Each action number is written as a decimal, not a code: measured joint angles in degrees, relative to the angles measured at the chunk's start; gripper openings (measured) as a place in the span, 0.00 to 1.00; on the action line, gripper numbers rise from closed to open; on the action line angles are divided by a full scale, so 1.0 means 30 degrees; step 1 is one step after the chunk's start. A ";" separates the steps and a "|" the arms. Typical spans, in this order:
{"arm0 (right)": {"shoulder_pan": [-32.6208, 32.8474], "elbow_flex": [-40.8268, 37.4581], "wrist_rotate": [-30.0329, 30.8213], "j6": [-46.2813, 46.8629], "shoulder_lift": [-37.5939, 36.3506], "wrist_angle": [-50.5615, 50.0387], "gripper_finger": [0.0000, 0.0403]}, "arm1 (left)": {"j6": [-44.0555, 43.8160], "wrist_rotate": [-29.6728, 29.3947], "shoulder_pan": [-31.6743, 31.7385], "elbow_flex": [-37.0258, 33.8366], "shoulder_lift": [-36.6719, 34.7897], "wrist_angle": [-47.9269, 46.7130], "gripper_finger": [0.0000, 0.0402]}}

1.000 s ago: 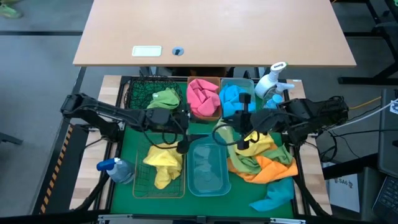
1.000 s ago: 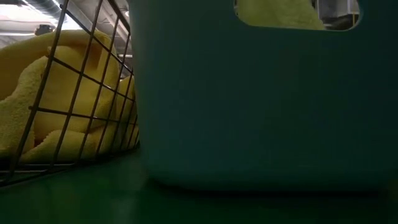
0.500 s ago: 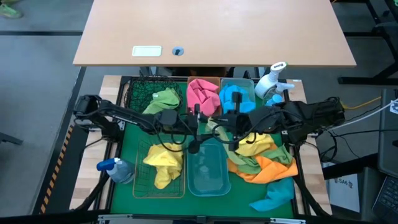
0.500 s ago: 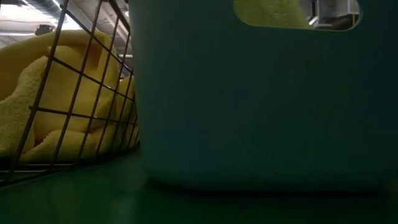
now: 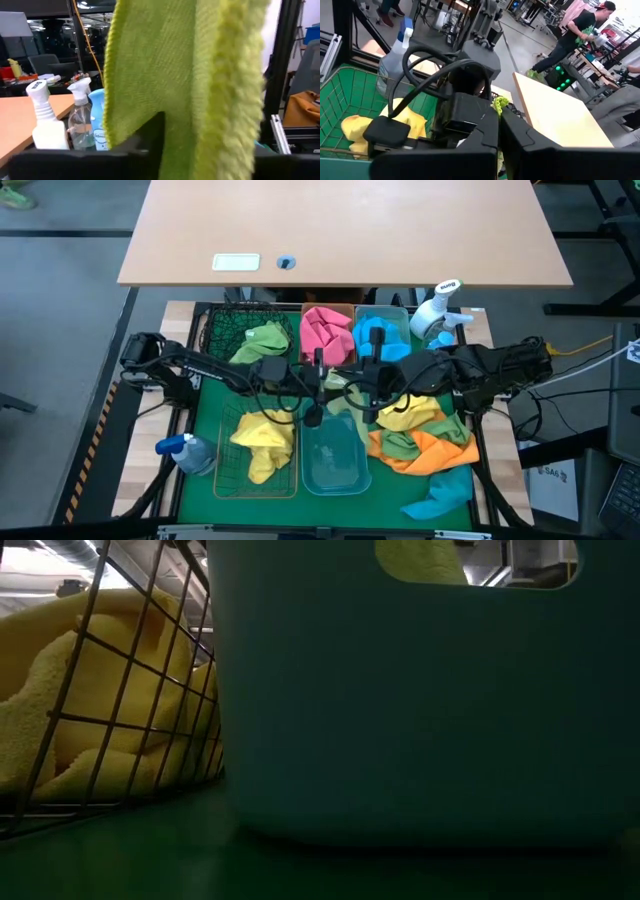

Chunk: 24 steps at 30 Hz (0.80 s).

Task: Sort microfiber towel by color & place in baskets
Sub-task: Put the green towel into the black basket

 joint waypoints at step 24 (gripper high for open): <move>0.0007 0.0015 -0.0962 0.8718 -0.1859 -0.7221 0.44 | -0.0044 -0.0123 0.2411 -0.0004 -0.6571 -0.6412 0.00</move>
